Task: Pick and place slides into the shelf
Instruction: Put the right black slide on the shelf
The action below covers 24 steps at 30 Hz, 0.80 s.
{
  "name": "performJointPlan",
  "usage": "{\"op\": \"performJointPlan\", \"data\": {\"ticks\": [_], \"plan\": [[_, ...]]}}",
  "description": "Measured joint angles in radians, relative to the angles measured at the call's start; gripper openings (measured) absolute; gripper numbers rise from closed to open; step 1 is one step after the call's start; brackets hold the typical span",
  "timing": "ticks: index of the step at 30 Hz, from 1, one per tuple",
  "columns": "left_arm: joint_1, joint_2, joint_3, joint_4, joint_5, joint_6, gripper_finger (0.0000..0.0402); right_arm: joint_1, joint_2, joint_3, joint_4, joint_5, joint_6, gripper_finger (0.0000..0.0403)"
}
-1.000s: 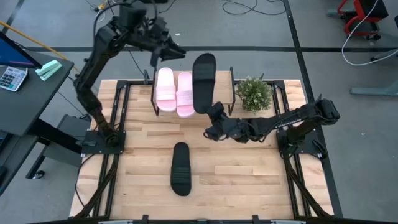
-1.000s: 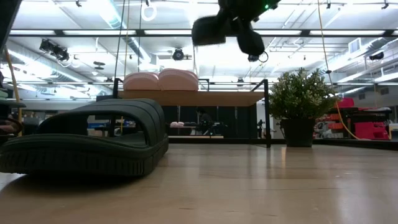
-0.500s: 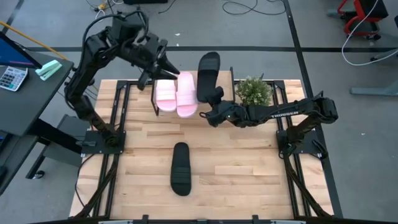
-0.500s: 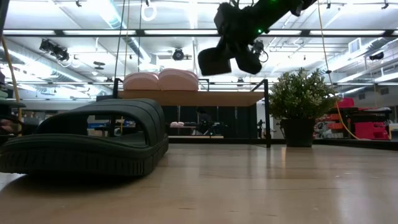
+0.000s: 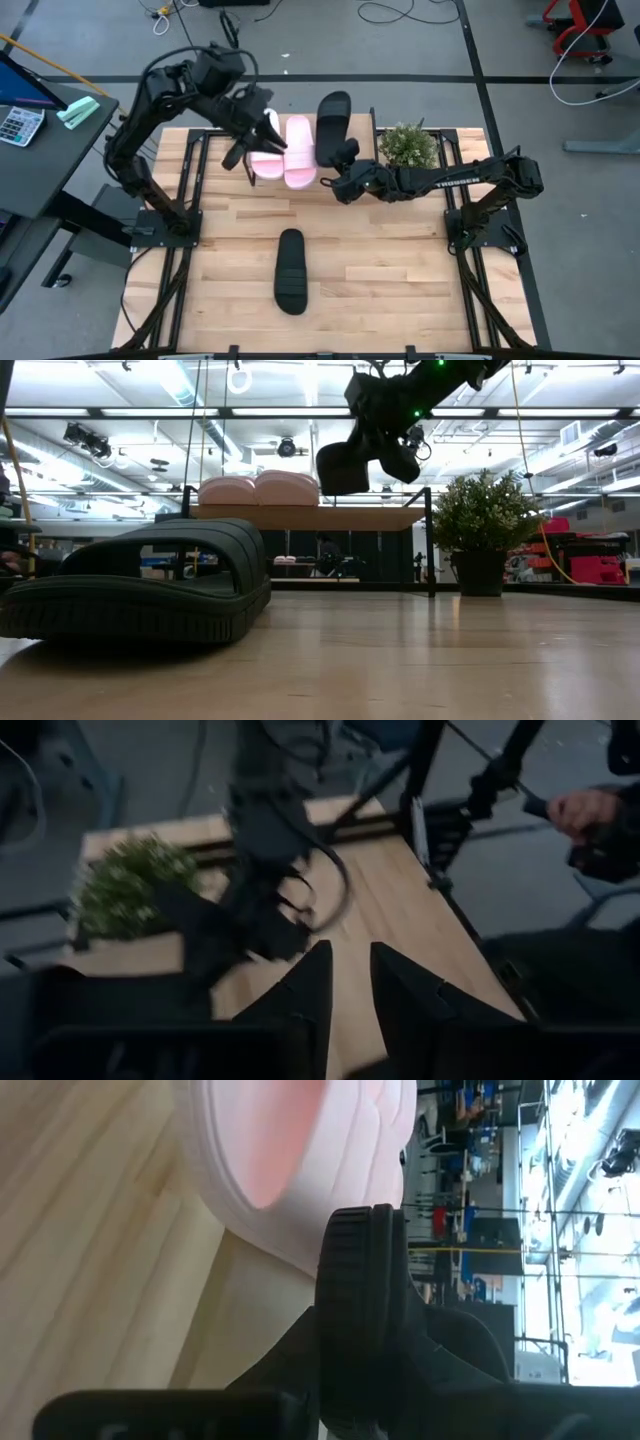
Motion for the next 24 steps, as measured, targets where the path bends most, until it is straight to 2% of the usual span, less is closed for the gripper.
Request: {"op": "performJointPlan", "data": {"ticks": [6, 10, 14, 19, 24], "plan": [[-0.035, -0.004, -0.022, -0.07, -0.097, -0.019, 0.0063, 0.0, 0.0, 0.0, 0.002, -0.001, 0.003, 0.007], [-0.035, -0.026, -0.082, -0.082, -0.255, -0.039, 0.0055, 0.0, 0.0, 0.0, 0.002, -0.001, 0.005, 0.007], [-0.026, -0.065, -0.194, -0.042, -0.422, -0.074, 0.0045, 0.0, 0.0, 0.0, 0.0, -0.001, 0.021, 0.007], [-0.027, -0.142, -0.362, 0.042, -0.576, -0.097, 0.0033, 0.0, 0.0, 0.0, 0.0, -0.009, 0.024, 0.007], [-0.026, -0.249, -0.525, 0.199, -0.638, -0.099, 0.0024, 0.0, 0.0, 0.001, -0.006, -0.035, 0.061, 0.007]]}}
